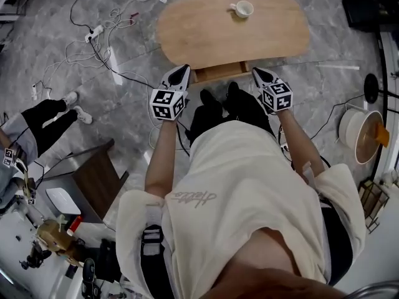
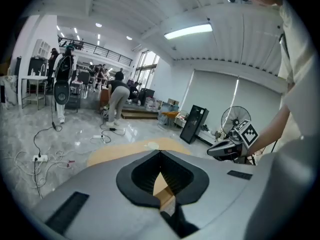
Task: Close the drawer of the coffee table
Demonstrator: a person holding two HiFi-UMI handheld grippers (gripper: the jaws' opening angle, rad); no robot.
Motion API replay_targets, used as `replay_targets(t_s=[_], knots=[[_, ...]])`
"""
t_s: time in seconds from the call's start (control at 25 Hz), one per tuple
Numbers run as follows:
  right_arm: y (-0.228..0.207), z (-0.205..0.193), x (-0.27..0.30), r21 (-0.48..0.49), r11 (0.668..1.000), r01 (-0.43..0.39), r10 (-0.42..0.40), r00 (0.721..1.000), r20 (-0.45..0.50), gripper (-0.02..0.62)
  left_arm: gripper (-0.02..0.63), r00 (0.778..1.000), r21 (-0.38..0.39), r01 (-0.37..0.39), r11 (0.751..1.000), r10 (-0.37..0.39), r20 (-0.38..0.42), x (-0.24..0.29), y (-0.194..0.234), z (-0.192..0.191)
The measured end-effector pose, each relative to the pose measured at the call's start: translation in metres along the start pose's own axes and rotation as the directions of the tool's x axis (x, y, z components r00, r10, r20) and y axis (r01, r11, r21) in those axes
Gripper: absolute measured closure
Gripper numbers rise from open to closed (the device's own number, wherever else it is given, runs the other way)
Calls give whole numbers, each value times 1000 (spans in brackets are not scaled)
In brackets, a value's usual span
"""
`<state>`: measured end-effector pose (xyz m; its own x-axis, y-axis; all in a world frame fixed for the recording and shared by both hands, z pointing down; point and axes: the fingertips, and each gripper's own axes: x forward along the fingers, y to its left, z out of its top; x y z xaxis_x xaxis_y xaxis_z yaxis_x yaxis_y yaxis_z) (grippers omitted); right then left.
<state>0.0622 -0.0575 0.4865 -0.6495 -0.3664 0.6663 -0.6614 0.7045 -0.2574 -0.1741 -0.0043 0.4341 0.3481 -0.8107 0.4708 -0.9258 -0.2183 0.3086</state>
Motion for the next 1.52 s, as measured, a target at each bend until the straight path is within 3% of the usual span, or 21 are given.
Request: replay_targets(t_s=[0.24,0.44,0.52,0.6,0.72,0.8,1.04,1.36,1.52], knots=[[-35,-105,28,109,993,43,-17,973,-232,600,601,977,-113,-6,994,-18,-213,25,7,-105],[-84,-197,39,135,980,146,-73,896,-437,600,601,934,-232,-48,971,-39,-355,59,8,-191],[-89,-228,36,172,971,163,-61,873,-484,600,601,910,-264,-56,963,-60,-411,63,2,-224],[-96,-247,41,210,964,166,-42,868,-495,600,601,882,-293,-58,954,-88,-463,72,-2,-256],[-110,-264,61,245,955,166,-19,862,-507,600,601,824,-351,-97,932,-122,-553,85,-1,-306],[-112,-279,73,270,950,159,16,837,-548,600,601,789,-375,-139,917,-126,-601,86,-1,-333],[-118,-318,122,238,969,62,107,766,-633,600,601,747,-363,-145,921,-138,-650,113,1,-388],[-135,-390,178,258,966,18,169,709,-685,600,601,728,-382,-154,911,-157,-668,163,11,-455],[-139,-416,206,258,966,-5,187,700,-689,600,601,714,-391,-177,903,-155,-682,178,30,-493]])
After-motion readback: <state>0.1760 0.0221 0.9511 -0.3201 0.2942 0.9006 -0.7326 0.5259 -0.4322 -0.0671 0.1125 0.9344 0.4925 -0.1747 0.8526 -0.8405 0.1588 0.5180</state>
